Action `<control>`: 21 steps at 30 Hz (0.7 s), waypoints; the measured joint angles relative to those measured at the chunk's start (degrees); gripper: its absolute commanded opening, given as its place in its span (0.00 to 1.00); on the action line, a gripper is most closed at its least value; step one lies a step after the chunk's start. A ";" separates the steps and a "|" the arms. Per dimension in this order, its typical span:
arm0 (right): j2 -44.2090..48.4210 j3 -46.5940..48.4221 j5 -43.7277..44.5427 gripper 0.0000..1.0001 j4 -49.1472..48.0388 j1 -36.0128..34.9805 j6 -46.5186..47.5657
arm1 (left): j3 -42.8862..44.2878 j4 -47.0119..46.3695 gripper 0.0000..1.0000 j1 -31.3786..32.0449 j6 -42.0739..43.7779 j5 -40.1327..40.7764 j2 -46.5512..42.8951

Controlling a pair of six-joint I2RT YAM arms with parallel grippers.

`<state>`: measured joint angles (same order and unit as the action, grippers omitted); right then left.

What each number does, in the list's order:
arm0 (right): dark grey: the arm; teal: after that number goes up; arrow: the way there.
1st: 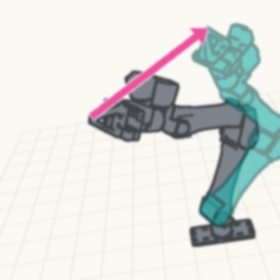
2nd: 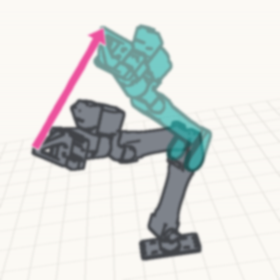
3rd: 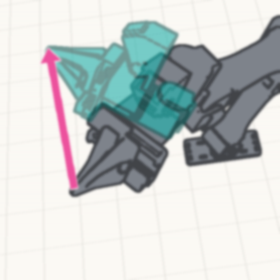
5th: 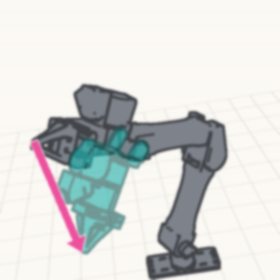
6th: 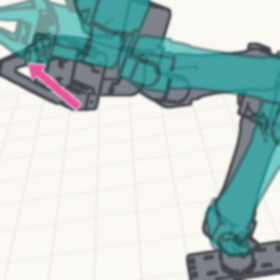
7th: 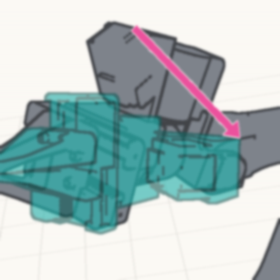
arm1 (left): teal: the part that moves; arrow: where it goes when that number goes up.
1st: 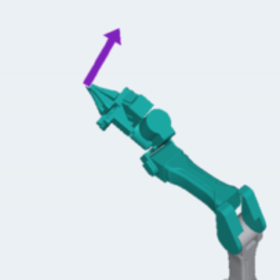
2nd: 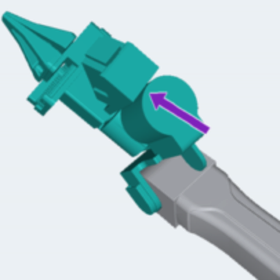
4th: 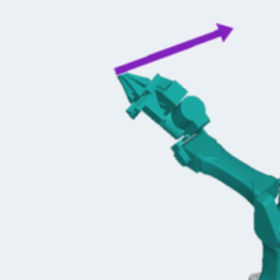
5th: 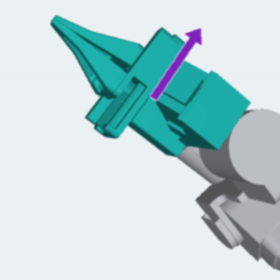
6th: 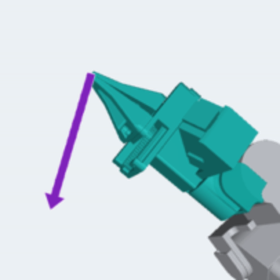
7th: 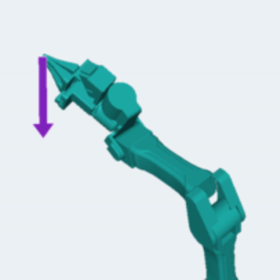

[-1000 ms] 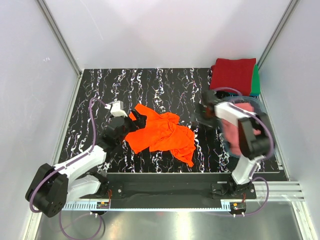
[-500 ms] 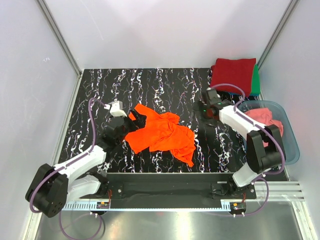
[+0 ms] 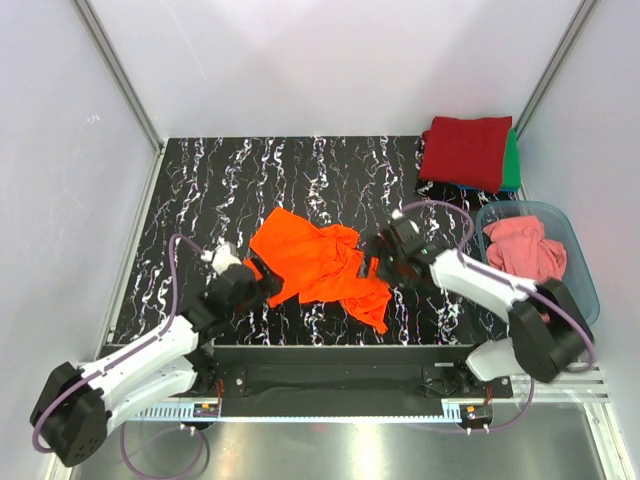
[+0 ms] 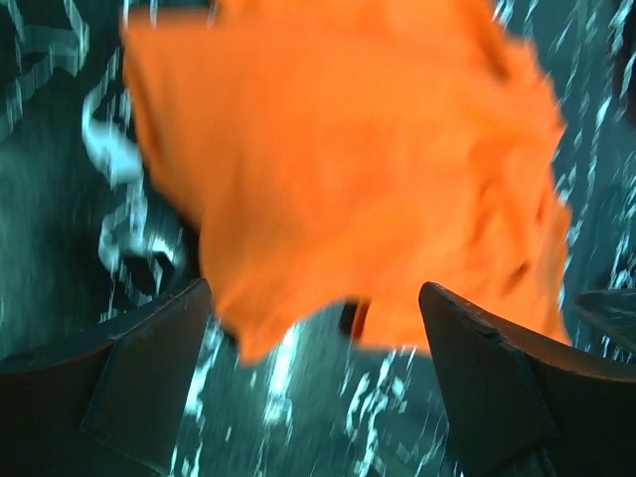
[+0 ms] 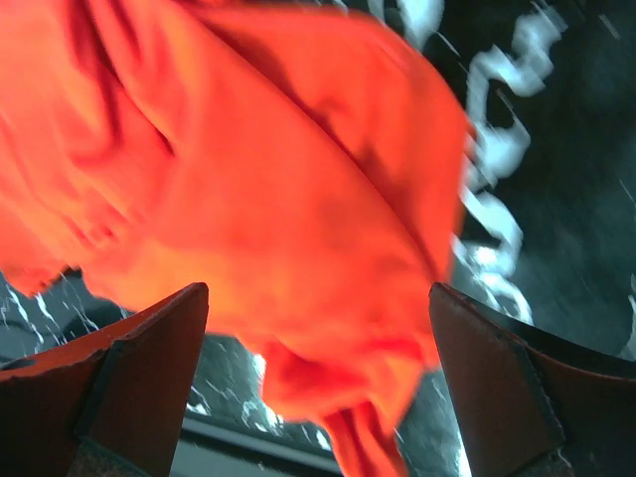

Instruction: Fold and stack the t-shirts

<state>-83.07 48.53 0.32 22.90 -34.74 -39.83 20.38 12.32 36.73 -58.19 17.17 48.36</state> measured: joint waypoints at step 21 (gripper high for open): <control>7.21 -15.67 -3.50 0.80 -12.55 -0.70 -6.03 | 1.22 -4.94 0.04 3.23 -4.33 3.41 17.11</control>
<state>-75.85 32.86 -3.18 10.35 -35.44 -45.87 21.61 7.38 39.97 -62.52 20.58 65.47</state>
